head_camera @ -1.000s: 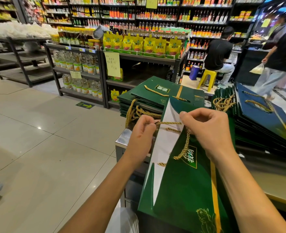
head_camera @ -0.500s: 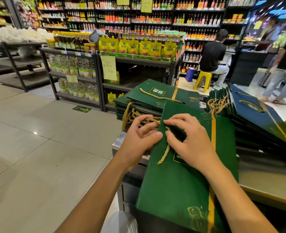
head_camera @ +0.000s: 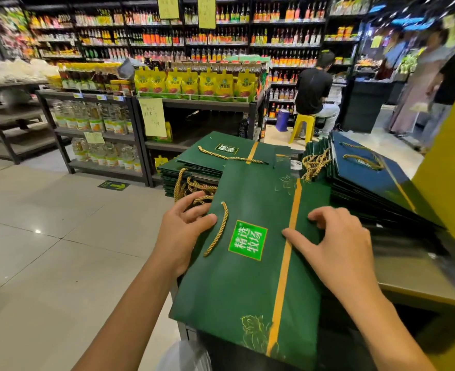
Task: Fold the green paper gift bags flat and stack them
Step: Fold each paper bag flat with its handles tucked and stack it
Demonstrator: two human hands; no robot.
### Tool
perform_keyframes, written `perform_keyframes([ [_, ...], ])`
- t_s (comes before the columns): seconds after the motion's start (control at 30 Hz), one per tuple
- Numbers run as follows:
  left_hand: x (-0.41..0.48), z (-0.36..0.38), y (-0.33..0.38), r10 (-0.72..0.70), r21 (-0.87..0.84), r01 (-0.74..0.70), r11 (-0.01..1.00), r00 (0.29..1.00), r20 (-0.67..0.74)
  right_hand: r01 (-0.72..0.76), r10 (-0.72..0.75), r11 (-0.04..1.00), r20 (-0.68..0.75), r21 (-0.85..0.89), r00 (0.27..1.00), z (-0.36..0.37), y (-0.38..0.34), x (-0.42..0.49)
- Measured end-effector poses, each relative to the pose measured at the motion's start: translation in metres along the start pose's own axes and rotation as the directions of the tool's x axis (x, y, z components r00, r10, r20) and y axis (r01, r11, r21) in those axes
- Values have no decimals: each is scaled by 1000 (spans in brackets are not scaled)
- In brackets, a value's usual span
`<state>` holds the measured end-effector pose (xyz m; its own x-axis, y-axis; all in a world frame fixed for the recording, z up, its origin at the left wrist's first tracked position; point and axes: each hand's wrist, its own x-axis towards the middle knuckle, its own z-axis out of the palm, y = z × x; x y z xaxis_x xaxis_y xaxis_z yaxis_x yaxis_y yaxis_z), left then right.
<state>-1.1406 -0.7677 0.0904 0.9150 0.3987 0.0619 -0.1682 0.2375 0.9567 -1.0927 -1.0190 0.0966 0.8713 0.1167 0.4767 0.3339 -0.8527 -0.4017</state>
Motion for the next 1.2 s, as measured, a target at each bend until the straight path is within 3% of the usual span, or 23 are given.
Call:
perform_keyframes([
  [0.1, -4, -2, 1, -10, 23, 11, 1000, 999, -47, -123, 129, 985, 46, -122, 991, -10, 5, -8],
  [0.23, -6, -3, 3, -33, 79, 40, 996, 996, -89, -146, 168, 978, 143, -149, 975, -16, 6, -18],
  [0.43, -15, -1, 25, -130, 11, 130, 991, 991, -41, -190, 127, 933, 216, 306, 968, -32, 2, -12],
  [0.6, -5, 10, 72, 34, -9, -34, 999, 999, -16, -77, 24, 797, 96, 599, 995, -68, -15, 20],
  [0.8, 20, 36, 130, 277, -38, -275, 961, 960, 38, 59, 20, 629, -92, 775, 996, -101, -38, 77],
  [0.93, 27, 42, 148, 406, -52, -404, 913, 913, 43, 88, 23, 515, -116, 853, 993, -118, -45, 89],
  [1.07, 19, 44, 144, 531, 30, -531, 847, 847, 30, 14, 65, 202, -28, 979, 997, -120, -37, 90],
  [1.13, 13, 39, 133, 524, 74, -528, 846, 849, 72, -33, 43, 165, 26, 986, 999, -114, -29, 86],
  [1.2, 14, 31, 118, 457, 56, -462, 885, 886, 82, -42, 19, 229, 38, 972, 999, -102, -20, 81],
])
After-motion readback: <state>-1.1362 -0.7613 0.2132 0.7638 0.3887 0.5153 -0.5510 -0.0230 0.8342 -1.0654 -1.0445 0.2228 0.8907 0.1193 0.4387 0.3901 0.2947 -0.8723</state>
